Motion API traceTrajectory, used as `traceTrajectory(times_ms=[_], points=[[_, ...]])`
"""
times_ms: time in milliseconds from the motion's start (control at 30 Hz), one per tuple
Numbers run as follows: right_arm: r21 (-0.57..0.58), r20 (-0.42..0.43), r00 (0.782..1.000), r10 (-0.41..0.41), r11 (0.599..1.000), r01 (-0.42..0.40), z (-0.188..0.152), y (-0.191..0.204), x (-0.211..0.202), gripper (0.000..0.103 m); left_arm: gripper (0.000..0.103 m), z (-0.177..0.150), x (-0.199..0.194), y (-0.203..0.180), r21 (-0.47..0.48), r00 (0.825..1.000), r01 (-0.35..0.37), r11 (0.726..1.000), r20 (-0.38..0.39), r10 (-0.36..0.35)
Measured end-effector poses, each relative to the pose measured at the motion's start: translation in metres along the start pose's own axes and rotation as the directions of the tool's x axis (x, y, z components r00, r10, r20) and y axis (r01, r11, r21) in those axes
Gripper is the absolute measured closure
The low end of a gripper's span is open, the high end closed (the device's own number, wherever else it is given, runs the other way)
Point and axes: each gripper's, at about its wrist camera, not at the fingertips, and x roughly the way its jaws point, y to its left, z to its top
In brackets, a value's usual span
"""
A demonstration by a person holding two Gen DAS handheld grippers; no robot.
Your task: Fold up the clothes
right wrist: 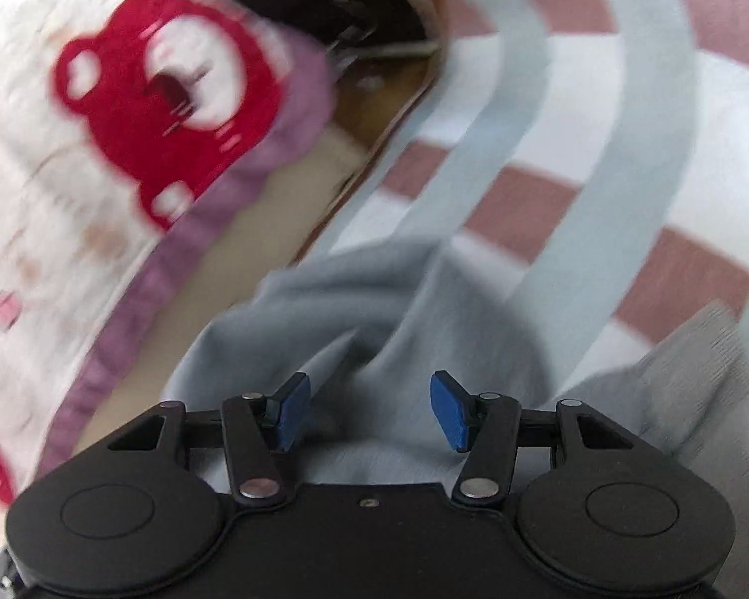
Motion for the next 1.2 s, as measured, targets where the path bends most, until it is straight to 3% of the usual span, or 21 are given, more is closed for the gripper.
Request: traceTrajectory(times_ms=[100,200,233,267,300,333,400,467,500,567,600,633,667,800,833,900,1033,1100,1200], points=[[0.025,0.047,0.996,-0.073,0.997,0.072,0.011,-0.016,0.005,0.044,0.026,0.011,0.058,-0.018,0.047,0.985,-0.15,0.988,-0.074,0.154],[0.079,0.047,0.997,-0.067,0.995,0.063,0.016,-0.034,0.01,0.044,0.024,0.016,0.099,-0.023,0.11,0.972,-0.195,0.975,-0.112,0.207],[0.091,0.041,0.997,-0.063,0.994,0.059,0.018,-0.037,0.015,0.044,0.033,0.015,0.104,-0.022,0.115,0.973,-0.193,0.974,-0.103,0.205],[0.09,0.04,0.997,-0.068,0.994,0.064,0.02,-0.037,0.02,0.044,0.086,0.013,0.098,-0.021,0.109,0.974,-0.21,0.972,-0.065,0.218],[0.088,0.039,0.997,-0.073,0.994,0.07,0.022,-0.037,0.025,0.044,0.098,0.01,0.091,-0.02,0.102,0.973,-0.228,0.968,-0.026,0.231],[0.068,0.059,0.993,-0.098,0.993,0.094,0.022,-0.032,0.027,0.044,0.098,0.008,0.084,-0.019,0.094,0.97,-0.245,0.965,0.013,0.244],[0.025,0.104,0.983,-0.149,0.989,0.147,0.023,-0.021,0.03,0.044,0.098,0.005,0.045,-0.007,-0.01,0.955,-0.266,0.964,0.136,0.265],[-0.041,0.172,0.971,-0.168,0.983,0.177,0.023,-0.005,0.032,0.044,0.098,-0.001,0.001,0.014,-0.15,0.908,-0.33,0.932,0.221,0.357],[-0.071,0.186,0.97,-0.157,0.982,0.172,0.023,0.001,0.035,0.044,0.098,-0.006,-0.022,0.029,-0.23,0.865,-0.38,0.896,0.254,0.432],[-0.129,0.191,0.973,-0.126,0.98,0.152,0.023,0.013,0.043,0.044,0.098,-0.026,-0.067,0.065,-0.437,0.782,-0.432,0.789,0.255,0.569],[-0.151,0.169,0.98,-0.108,0.979,0.134,0.022,0.017,0.048,0.044,0.098,-0.039,-0.089,0.084,-0.541,0.744,-0.435,0.72,0.234,0.626],[-0.166,0.136,0.987,-0.088,0.98,0.11,0.021,0.021,0.052,0.044,0.098,-0.058,-0.107,0.1,-0.638,0.716,-0.429,0.639,0.191,0.671],[-0.179,0.095,0.994,-0.056,0.981,0.073,0.018,0.025,0.055,0.044,0.098,-0.077,-0.124,0.117,-0.725,0.691,-0.416,0.548,0.14,0.71],[-0.256,-0.042,0.998,0.043,0.965,-0.052,0.007,0.041,0.061,0.044,0.098,-0.15,-0.162,0.146,-0.838,0.636,-0.426,0.342,-0.008,0.772],[-0.262,-0.071,0.996,0.055,0.962,-0.072,0.004,0.043,0.06,0.044,0.098,-0.163,-0.163,0.151,-0.846,0.648,-0.426,0.321,-0.038,0.761],[-0.27,-0.124,0.99,0.067,0.958,-0.099,-0.001,0.046,0.06,0.044,0.098,-0.189,-0.163,0.158,-0.859,0.694,-0.409,0.307,-0.074,0.716],[-0.303,-0.166,0.986,0.025,0.95,-0.075,-0.015,0.051,0.056,0.044,0.098,-0.243,-0.159,0.173,-0.881,0.76,-0.419,0.217,-0.21,0.615],[-0.325,-0.169,0.986,0.001,0.944,-0.056,-0.021,0.053,0.052,0.044,0.098,-0.267,-0.16,0.174,-0.889,0.773,-0.422,0.178,-0.251,0.582],[-0.352,-0.17,0.985,-0.029,0.936,-0.033,-0.031,0.05,0.042,0.044,0.096,-0.289,-0.151,0.168,-0.874,0.783,-0.459,0.161,-0.312,0.539]])
